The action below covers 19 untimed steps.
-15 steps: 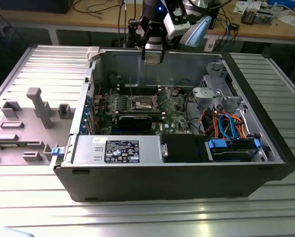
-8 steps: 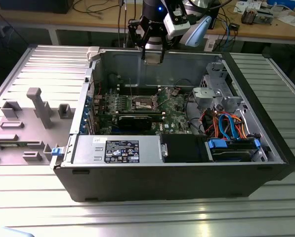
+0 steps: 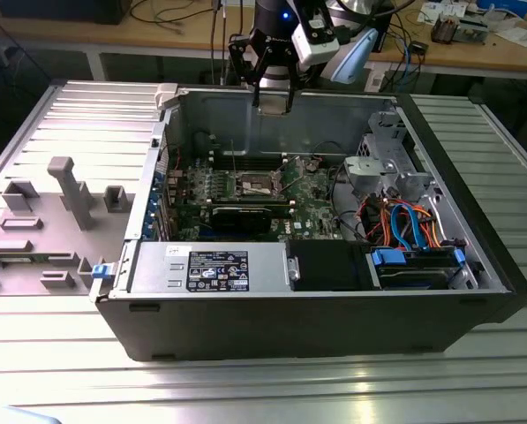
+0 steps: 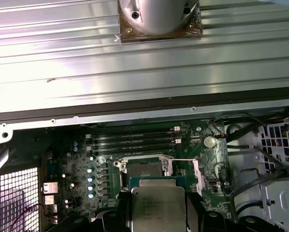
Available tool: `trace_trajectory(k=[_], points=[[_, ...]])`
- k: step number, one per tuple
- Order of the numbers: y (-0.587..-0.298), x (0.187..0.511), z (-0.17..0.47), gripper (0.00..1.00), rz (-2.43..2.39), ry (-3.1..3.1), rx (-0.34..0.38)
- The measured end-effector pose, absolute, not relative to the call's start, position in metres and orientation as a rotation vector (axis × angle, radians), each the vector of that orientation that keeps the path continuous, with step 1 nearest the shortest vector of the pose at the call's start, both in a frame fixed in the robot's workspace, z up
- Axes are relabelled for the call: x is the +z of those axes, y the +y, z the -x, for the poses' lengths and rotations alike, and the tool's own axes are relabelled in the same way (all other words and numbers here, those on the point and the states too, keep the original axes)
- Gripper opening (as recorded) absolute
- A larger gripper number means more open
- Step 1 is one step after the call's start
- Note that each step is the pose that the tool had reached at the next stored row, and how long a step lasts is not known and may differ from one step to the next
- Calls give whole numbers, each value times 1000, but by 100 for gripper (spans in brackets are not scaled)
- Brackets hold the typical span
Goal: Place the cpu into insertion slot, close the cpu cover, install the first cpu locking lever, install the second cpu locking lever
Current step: 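Place the cpu into insertion slot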
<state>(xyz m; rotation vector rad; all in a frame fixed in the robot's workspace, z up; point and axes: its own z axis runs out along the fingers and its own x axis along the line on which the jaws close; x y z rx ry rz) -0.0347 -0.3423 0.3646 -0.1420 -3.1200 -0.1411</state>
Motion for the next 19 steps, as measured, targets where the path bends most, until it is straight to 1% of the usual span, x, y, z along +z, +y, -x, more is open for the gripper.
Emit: trace_trajectory(k=[19], points=[[-342, 364, 35, 54, 265, -3115, -142]])
